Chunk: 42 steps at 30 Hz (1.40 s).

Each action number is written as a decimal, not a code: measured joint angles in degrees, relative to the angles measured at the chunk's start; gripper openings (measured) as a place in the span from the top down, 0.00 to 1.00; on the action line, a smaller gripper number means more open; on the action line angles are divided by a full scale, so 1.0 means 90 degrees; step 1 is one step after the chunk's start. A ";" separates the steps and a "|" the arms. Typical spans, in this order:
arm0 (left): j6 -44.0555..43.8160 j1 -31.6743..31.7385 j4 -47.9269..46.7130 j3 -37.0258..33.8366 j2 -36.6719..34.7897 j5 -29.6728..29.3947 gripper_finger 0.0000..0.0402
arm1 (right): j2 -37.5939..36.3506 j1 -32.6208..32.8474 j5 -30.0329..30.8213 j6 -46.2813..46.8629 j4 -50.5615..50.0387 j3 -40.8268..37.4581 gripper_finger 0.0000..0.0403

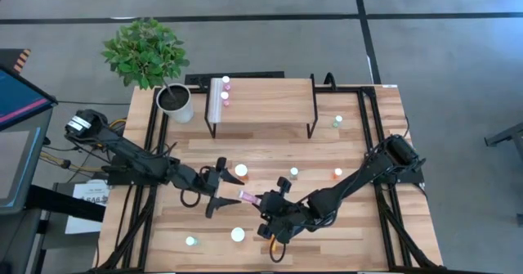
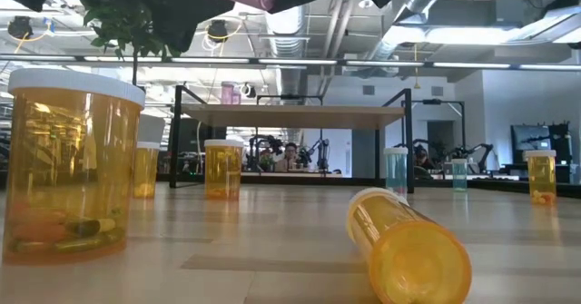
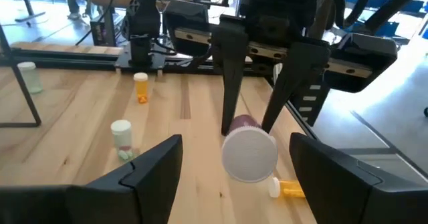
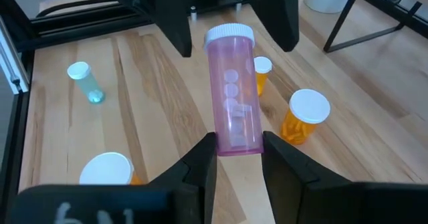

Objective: Pick and place medicine bottles onto shelf by color
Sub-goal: Put the pink pill bottle on the shelf aligned with the other pink pill bottles

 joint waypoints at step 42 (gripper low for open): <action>-0.0005 0.0007 -0.0007 -0.0002 -0.0010 0.0324 0.75 | 0.0005 0.0000 -0.0017 -0.0095 0.0177 0.0000 0.59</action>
